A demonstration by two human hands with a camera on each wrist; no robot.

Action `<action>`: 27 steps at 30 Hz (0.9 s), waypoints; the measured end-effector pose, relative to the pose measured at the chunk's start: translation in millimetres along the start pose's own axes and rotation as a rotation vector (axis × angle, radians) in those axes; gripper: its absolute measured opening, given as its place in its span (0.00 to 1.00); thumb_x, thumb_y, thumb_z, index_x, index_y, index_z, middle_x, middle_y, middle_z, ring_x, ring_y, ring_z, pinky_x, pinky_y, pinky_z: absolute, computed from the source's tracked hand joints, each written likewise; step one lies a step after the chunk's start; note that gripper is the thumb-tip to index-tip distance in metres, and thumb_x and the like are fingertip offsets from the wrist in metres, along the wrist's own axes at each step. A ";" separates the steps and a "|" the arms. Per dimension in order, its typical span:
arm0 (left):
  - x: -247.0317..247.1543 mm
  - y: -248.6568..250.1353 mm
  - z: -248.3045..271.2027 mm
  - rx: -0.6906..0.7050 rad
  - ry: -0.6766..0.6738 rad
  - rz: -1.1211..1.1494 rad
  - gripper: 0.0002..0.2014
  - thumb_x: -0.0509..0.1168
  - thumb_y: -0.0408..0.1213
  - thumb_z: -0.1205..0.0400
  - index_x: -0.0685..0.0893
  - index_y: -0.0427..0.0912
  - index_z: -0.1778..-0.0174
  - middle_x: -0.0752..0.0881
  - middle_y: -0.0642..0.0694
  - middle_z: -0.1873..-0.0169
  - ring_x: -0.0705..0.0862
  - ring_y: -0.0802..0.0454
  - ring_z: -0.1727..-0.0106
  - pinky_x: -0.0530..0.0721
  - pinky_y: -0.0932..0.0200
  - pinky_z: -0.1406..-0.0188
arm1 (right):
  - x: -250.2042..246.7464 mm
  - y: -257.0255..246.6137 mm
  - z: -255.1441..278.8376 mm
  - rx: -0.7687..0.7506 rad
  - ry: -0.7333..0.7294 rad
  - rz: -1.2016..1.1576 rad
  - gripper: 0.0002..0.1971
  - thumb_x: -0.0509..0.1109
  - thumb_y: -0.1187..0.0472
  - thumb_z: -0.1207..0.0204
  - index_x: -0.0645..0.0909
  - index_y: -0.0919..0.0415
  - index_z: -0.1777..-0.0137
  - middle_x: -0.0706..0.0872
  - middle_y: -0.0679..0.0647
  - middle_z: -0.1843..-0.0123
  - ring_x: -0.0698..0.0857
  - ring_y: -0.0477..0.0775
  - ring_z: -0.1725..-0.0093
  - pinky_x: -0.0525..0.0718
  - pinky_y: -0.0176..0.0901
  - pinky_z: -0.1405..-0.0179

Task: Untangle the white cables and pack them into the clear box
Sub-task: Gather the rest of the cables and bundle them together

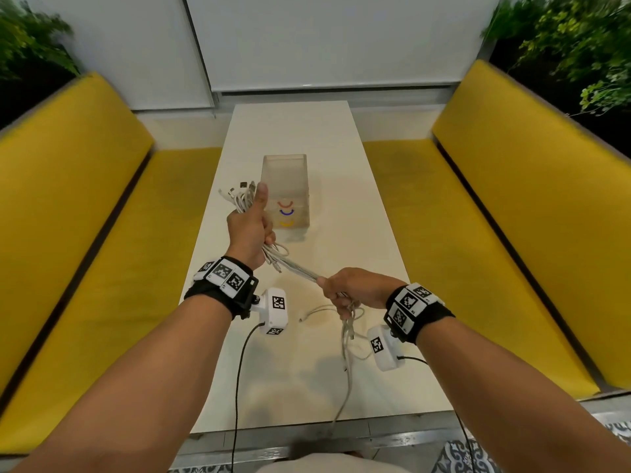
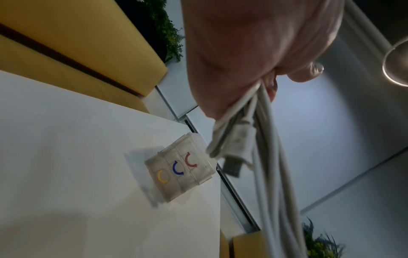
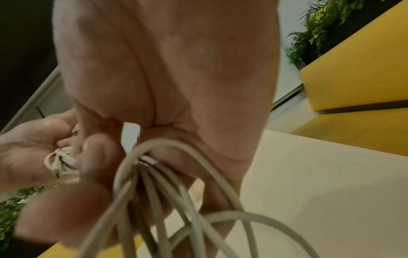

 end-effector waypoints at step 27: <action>37.5 -21.8 32.5 0.084 -0.710 -0.699 0.13 0.71 0.40 0.15 0.84 0.31 0.50 0.81 0.41 0.77 0.78 0.46 0.77 0.79 0.55 0.71 | -76.5 -109.4 8.8 -0.015 0.059 0.176 0.14 0.79 0.51 0.25 0.86 0.58 0.66 0.74 0.50 0.77 0.69 0.49 0.81 0.69 0.39 0.77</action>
Point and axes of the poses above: each hand's wrist, its own z-axis away from the middle knuckle, its own x-axis out of the palm, y = z × x, the point moved 5 cm from there along -z, towards the middle knuckle
